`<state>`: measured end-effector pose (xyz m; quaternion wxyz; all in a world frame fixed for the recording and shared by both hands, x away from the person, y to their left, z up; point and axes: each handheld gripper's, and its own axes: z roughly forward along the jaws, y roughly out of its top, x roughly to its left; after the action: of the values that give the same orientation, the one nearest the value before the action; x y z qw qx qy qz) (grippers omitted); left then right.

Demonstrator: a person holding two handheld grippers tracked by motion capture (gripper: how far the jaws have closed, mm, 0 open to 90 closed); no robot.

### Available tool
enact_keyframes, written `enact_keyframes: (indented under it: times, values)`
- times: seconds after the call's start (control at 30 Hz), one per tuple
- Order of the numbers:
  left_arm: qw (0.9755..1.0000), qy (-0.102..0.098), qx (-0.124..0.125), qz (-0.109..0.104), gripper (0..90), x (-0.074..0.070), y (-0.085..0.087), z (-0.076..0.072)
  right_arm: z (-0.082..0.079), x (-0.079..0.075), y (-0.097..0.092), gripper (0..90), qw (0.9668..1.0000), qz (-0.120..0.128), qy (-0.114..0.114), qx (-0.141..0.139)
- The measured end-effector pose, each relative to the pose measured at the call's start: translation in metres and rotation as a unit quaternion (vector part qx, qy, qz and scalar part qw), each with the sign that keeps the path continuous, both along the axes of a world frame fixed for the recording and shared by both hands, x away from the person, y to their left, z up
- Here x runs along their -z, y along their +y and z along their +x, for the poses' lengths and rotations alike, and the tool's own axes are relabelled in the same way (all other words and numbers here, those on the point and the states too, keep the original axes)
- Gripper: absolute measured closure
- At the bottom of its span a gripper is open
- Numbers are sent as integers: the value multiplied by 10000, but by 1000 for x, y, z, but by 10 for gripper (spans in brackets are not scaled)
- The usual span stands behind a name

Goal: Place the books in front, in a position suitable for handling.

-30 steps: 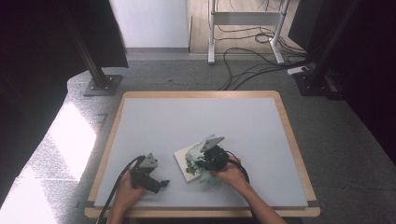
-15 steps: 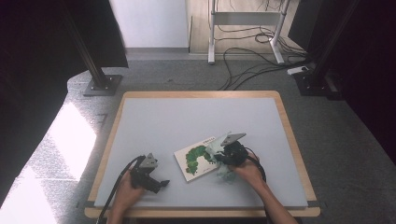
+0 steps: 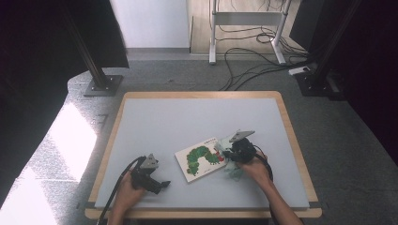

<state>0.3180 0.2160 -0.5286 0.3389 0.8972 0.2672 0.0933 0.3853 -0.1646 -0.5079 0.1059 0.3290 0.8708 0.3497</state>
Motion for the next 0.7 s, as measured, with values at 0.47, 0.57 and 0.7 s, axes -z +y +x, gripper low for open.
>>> enact_keyframes:
  times: [0.47,0.57,0.7]
  values:
    - [10000,0,3,0,0,0,0,0,22,0,15,786,9998,-86,-75,143]
    - [10000,-1,1,0,0,0,0,0,24,0,18,786,9999,-55,-73,124]
    - [10000,1,2,-1,0,0,0,0,24,-1,21,785,9998,-149,-92,64]
